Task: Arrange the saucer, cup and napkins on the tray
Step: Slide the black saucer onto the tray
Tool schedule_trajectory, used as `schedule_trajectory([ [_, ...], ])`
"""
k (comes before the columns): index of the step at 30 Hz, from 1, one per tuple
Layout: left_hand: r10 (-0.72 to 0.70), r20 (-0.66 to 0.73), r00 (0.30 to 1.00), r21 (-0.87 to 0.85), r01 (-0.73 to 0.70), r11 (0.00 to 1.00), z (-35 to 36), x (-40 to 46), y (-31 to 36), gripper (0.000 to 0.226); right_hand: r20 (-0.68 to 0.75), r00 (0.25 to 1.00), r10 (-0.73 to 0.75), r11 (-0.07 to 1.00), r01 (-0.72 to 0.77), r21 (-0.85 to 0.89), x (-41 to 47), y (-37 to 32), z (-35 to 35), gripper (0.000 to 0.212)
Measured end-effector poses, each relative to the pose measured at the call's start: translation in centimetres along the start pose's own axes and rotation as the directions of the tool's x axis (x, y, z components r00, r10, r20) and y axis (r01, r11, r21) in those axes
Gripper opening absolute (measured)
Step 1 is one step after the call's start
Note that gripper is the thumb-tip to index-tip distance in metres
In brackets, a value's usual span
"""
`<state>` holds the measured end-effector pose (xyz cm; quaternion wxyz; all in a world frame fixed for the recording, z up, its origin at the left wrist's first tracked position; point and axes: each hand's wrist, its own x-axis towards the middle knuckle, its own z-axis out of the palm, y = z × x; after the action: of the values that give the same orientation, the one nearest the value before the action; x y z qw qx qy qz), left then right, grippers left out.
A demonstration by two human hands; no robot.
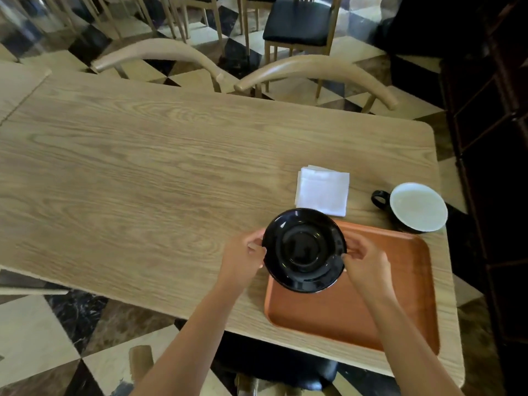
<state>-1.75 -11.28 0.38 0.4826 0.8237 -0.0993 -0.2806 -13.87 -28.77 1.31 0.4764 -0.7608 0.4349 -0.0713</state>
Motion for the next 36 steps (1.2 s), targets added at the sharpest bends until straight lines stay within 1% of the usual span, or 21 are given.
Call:
schedule_trajectory([
  [3, 0.038, -0.005, 0.999, 0.12, -0.037, 0.992, 1.1, 0.8, -0.3, 0.046, 0.026, 1.0, 0.005, 1.0, -0.006, 0.03, 0.8, 1.6, -0.2, 0.04],
  [6, 0.05, -0.001, 0.999, 0.22, -0.048, 0.974, 1.8, 1.3, -0.2, 0.045, 0.041, 0.999, 0.019, 1.0, -0.02, 0.022, 1.2, 3.0, -0.1, 0.04],
  [10, 0.126, 0.029, 0.992, 0.364, -0.128, 0.923, 2.3, 1.5, 0.5, 0.049, 0.05, 0.998, 0.034, 0.999, -0.034, 0.012, 1.6, 4.3, -0.1, 0.043],
  [16, 0.16, 0.003, 0.987, 0.46, -0.143, 0.876, 3.0, 1.8, -0.2, 0.045, 0.078, 0.996, 0.047, 0.997, -0.052, 0.056, 1.5, 4.5, -0.3, 0.04],
  [21, 0.173, -0.019, 0.985, 0.448, -0.146, 0.882, 2.9, 1.9, -0.3, 0.045, 0.089, 0.996, 0.018, 0.997, -0.024, 0.071, 1.8, 4.2, -0.5, 0.042],
  [24, 0.078, -0.001, 0.997, 0.308, -0.074, 0.948, 2.5, 2.3, -0.8, 0.043, 0.087, 0.996, 0.013, 0.997, -0.02, 0.076, 2.2, 4.2, -0.5, 0.048],
  [27, 0.009, 0.003, 1.0, 0.17, -0.01, 0.985, 2.5, 2.3, -1.1, 0.04, 0.09, 0.996, 0.005, 0.998, -0.011, 0.068, 2.3, 4.2, -0.4, 0.043],
  [29, -0.002, 0.003, 1.0, 0.141, 0.001, 0.99, 2.4, 2.4, -1.2, 0.04, 0.098, 0.995, -0.006, 0.999, 0.0, 0.055, 2.4, 4.1, -0.5, 0.04],
  [32, 0.005, 0.025, 1.0, 0.197, -0.01, 0.98, 2.1, 2.5, -1.3, 0.041, 0.132, 0.991, -0.018, 1.0, 0.017, 0.013, 2.4, 3.8, -0.9, 0.037],
  [34, 0.022, 0.046, 0.999, 0.282, -0.034, 0.959, 2.0, 2.5, -1.0, 0.04, 0.158, 0.987, -0.025, 0.999, 0.028, -0.018, 2.3, 3.4, -1.3, 0.032],
  [36, 0.046, 0.077, 0.996, 0.393, -0.073, 0.916, 1.8, 2.5, -0.5, 0.036, 0.216, 0.976, -0.018, 0.998, 0.03, -0.051, 2.2, 2.9, -1.7, 0.029],
])
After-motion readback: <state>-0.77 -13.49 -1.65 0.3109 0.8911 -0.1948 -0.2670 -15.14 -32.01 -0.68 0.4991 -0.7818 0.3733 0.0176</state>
